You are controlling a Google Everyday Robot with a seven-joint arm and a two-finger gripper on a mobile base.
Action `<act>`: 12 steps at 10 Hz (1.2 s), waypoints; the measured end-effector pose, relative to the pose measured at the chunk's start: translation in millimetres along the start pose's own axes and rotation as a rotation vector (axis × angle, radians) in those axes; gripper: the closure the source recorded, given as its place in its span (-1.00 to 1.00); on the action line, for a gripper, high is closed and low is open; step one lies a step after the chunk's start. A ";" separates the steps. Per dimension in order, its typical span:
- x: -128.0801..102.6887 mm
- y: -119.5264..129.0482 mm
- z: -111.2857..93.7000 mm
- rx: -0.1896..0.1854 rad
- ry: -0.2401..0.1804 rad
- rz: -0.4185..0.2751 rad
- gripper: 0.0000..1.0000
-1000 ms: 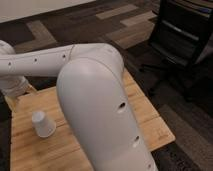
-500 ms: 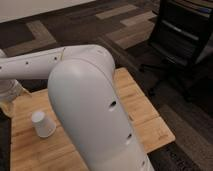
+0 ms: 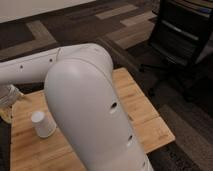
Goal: Place the ceramic cup over the eraser
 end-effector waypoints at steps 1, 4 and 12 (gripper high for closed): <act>5.3 -3.4 0.5 0.004 -0.001 0.017 -0.30; 20.8 -13.2 6.8 0.003 -0.006 0.060 -0.30; 51.8 -18.1 27.3 -0.035 -0.003 0.109 -0.30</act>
